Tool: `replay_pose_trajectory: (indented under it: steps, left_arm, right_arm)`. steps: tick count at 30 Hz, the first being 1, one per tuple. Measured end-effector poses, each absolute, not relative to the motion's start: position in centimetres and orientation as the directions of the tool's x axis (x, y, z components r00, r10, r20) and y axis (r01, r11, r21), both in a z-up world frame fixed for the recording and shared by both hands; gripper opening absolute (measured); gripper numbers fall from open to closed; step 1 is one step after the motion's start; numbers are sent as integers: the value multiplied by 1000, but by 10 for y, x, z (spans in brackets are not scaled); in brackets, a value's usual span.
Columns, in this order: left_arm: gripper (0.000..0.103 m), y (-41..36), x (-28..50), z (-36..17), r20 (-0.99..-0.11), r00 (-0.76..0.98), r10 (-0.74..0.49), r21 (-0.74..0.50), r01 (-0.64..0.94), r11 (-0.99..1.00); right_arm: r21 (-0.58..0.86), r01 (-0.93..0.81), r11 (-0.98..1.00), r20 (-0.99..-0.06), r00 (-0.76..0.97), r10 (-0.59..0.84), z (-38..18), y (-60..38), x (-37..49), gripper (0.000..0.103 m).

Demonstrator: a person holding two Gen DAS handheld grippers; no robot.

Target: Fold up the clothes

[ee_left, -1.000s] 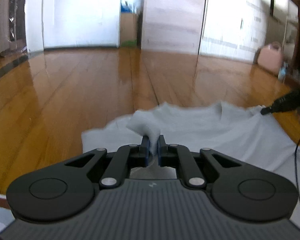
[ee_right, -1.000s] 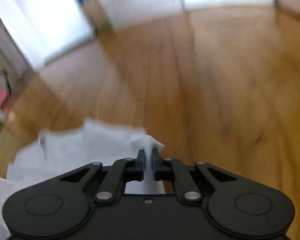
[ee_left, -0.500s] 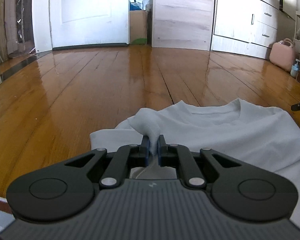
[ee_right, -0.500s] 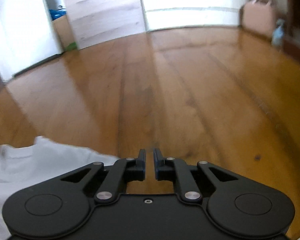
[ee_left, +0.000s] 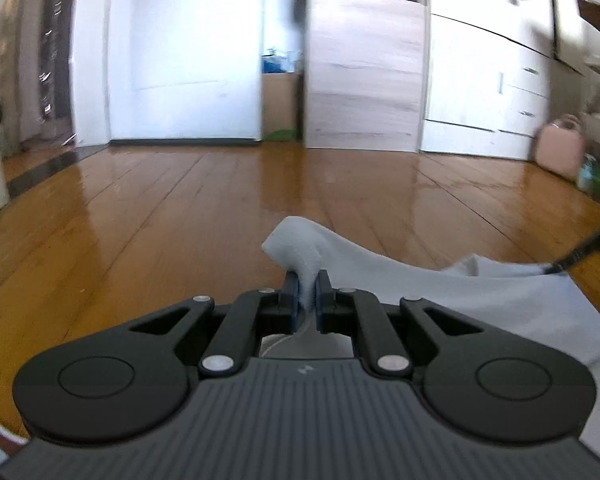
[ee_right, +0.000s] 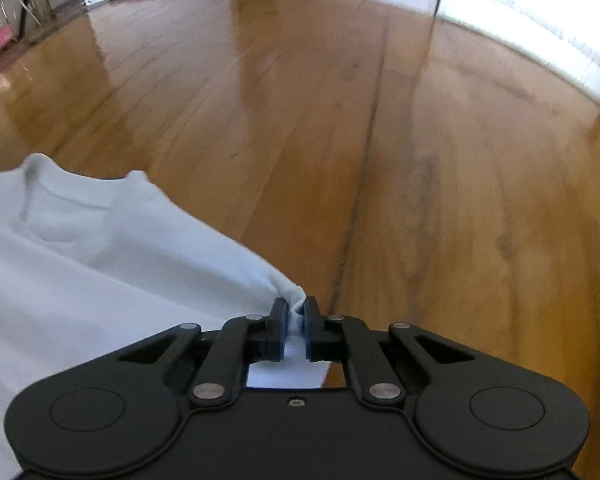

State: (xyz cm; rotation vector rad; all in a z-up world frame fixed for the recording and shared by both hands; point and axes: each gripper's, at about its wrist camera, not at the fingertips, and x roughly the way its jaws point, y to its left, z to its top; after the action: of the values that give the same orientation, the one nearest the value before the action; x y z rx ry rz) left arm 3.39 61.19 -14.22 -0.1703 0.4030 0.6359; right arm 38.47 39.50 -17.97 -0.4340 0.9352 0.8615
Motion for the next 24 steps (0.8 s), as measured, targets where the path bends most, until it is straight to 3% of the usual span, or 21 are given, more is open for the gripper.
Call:
replay_pose_trajectory:
  steps: [3,5,6,11,15,22,24]
  left_arm:
    - [8,619,41,-164,-511,662,549,-3,-640,768]
    - [10,627,53,-188,-622,580,526,45,-644,764]
    - [10,629,56,-195,-648,559,518,50,-647,761]
    - [13,634,55,-203,-667,544,510,37,-659,751]
    - [17,641,49,-207,-673,555,488,-2,-662,750]
    - [18,643,54,-203,-684,551,478,-10,-662,749]
    - [23,644,52,-201,-687,543,482,-7,-669,744]
  right_arm:
    - [14,-787,617,-820,344,457,-181,392,380,8]
    - [2,-788,615,-811,359,462,-182,392,378,9]
    - [-1,-777,630,-796,381,469,-180,392,378,13]
    - [70,-745,664,-710,430,557,-155,354,342,28]
    - [189,-797,573,-726,279,628,-155,304,291,28]
    - [126,-833,539,-785,248,567,-181,266,236,30]
    - [59,-806,589,-761,346,549,-188,265,236,20]
